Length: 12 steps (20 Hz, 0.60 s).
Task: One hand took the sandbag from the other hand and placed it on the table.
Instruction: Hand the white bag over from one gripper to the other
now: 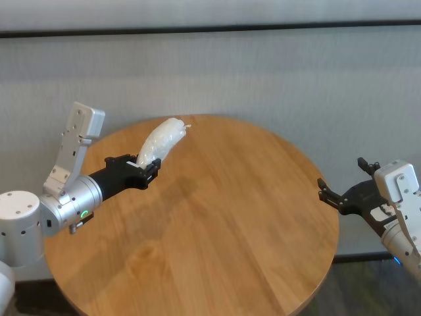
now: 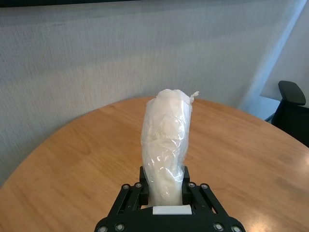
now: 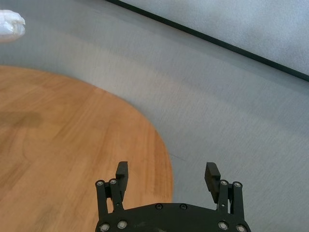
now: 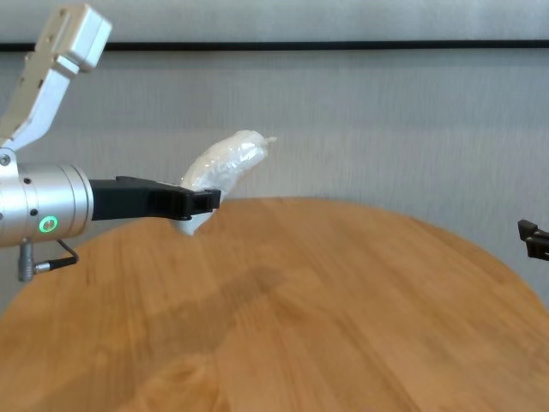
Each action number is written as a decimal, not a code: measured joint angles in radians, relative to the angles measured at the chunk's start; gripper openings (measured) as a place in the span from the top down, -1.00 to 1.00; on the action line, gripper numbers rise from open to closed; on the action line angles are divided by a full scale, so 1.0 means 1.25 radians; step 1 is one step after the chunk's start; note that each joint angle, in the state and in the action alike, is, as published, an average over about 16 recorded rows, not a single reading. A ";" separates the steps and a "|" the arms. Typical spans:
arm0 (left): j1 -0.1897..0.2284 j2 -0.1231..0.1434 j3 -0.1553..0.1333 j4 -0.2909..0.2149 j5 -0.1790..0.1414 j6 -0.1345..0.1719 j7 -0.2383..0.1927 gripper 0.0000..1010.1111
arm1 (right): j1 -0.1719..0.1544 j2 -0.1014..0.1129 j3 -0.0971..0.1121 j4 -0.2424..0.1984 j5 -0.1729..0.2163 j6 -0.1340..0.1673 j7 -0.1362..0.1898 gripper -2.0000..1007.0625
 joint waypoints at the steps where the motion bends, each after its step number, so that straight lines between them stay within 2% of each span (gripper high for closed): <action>1: 0.000 0.000 0.000 0.000 0.000 0.000 0.000 0.25 | 0.000 0.000 0.000 0.000 0.000 0.000 0.000 -0.99; 12: -0.001 -0.001 0.000 0.001 0.001 0.002 0.001 0.25 | 0.000 0.000 0.000 0.000 0.000 0.000 0.000 -0.99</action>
